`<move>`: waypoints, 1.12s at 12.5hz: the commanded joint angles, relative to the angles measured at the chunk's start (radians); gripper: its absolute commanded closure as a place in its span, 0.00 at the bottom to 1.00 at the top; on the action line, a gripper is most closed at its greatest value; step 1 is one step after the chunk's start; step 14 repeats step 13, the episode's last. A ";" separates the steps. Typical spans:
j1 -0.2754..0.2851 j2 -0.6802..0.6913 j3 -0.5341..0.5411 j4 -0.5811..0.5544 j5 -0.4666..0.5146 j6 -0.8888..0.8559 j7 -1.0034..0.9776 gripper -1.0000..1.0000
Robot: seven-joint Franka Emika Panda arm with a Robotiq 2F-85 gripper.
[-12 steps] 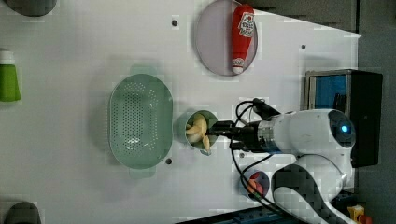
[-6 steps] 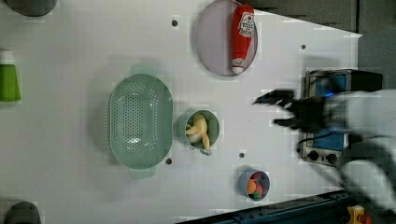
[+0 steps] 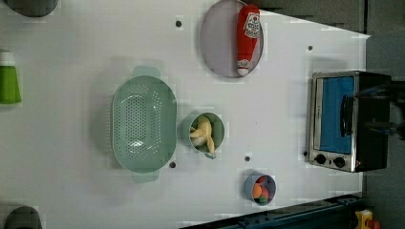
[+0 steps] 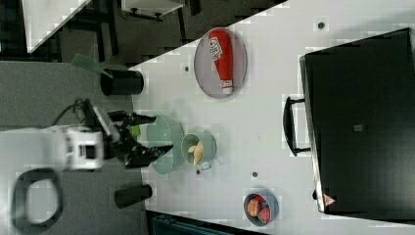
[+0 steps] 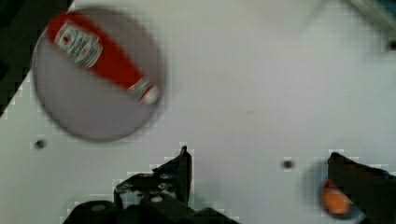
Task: Pick Banana and place it in mug.
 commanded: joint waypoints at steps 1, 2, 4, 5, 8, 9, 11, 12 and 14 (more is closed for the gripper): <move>0.020 -0.016 0.006 0.114 -0.043 -0.140 -0.017 0.00; 0.020 -0.017 0.007 0.136 -0.051 -0.184 -0.017 0.00; 0.019 -0.020 0.003 0.149 -0.053 -0.221 -0.017 0.00; 0.018 -0.020 -0.004 0.149 -0.053 -0.218 -0.017 0.00; 0.019 -0.017 -0.006 0.147 -0.053 -0.217 -0.017 0.00; 0.019 -0.016 -0.006 0.144 -0.053 -0.217 -0.017 0.00; 0.019 -0.013 -0.006 0.142 -0.053 -0.217 -0.017 0.00; 0.019 -0.012 -0.006 0.142 -0.053 -0.217 -0.017 0.00; 0.019 -0.012 -0.006 0.143 -0.053 -0.217 -0.017 0.00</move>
